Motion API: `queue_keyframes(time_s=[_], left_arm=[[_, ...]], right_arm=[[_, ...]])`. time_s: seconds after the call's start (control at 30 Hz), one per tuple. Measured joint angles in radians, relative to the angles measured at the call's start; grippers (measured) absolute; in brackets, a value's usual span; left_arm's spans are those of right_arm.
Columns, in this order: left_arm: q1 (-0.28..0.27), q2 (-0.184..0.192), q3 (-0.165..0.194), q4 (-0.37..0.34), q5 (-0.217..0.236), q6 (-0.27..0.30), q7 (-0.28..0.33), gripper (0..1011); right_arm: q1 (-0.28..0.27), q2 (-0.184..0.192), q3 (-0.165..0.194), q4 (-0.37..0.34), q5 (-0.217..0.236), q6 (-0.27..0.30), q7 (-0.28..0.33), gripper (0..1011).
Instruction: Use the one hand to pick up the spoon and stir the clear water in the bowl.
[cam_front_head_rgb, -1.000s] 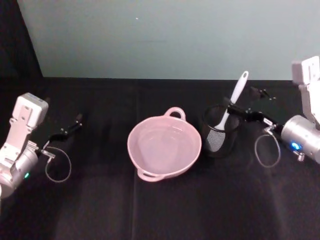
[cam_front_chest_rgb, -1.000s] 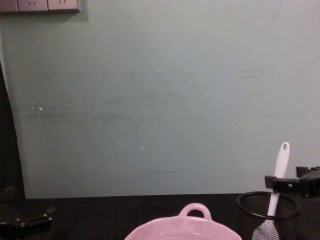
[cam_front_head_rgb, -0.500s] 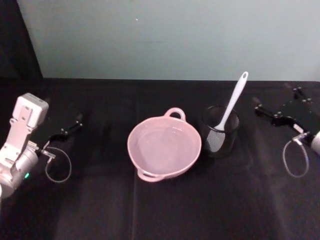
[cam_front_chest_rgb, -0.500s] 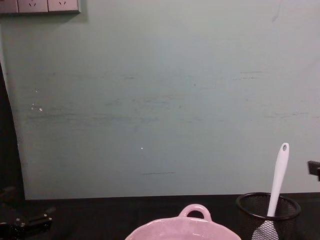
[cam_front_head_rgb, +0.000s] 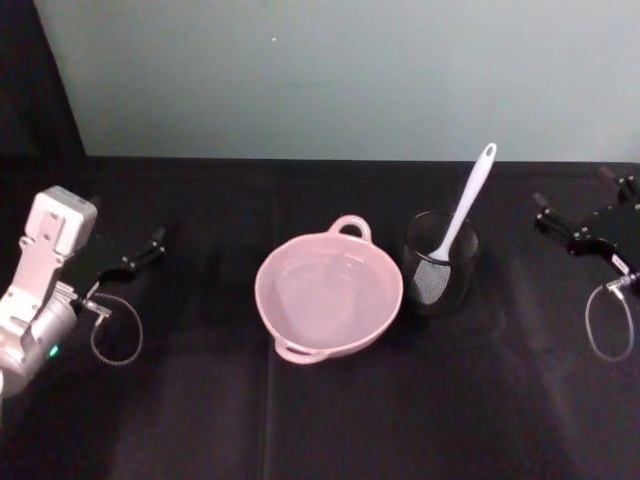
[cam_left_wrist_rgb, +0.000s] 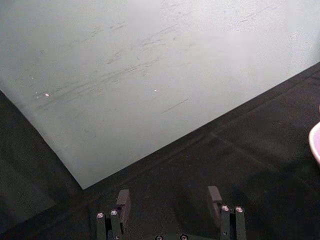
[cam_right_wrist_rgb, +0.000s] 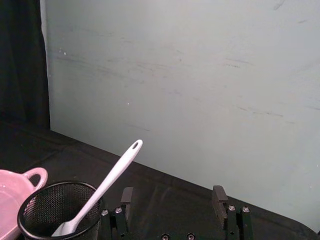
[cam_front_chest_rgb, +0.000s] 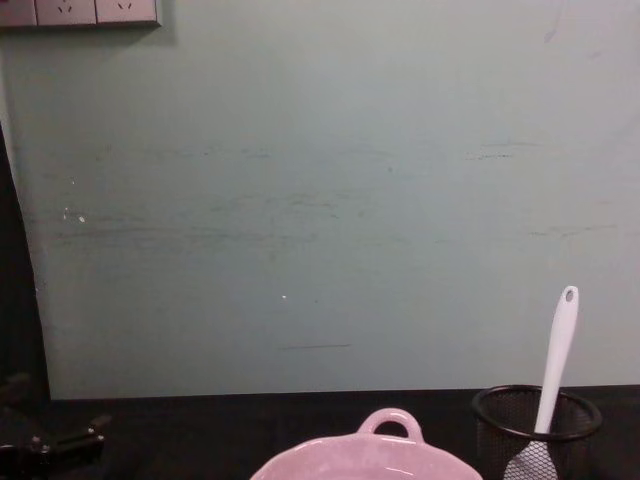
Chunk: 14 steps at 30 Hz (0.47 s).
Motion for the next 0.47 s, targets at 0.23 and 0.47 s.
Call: queue_keyframes(time_s=[0.23,0.47], left_arm=[[0.0,0.0,0.0,0.0,0.0,0.0,0.0,1011],[0.0,0.0,0.0,0.0,0.0,0.0,0.0,1011]], right_arm=[[0.0,0.002,-0.002,-0.003,0.002,0.007,0.0,1002],[0.001,0.003,-0.003,-0.005,0.004,0.012,0.001,1002]])
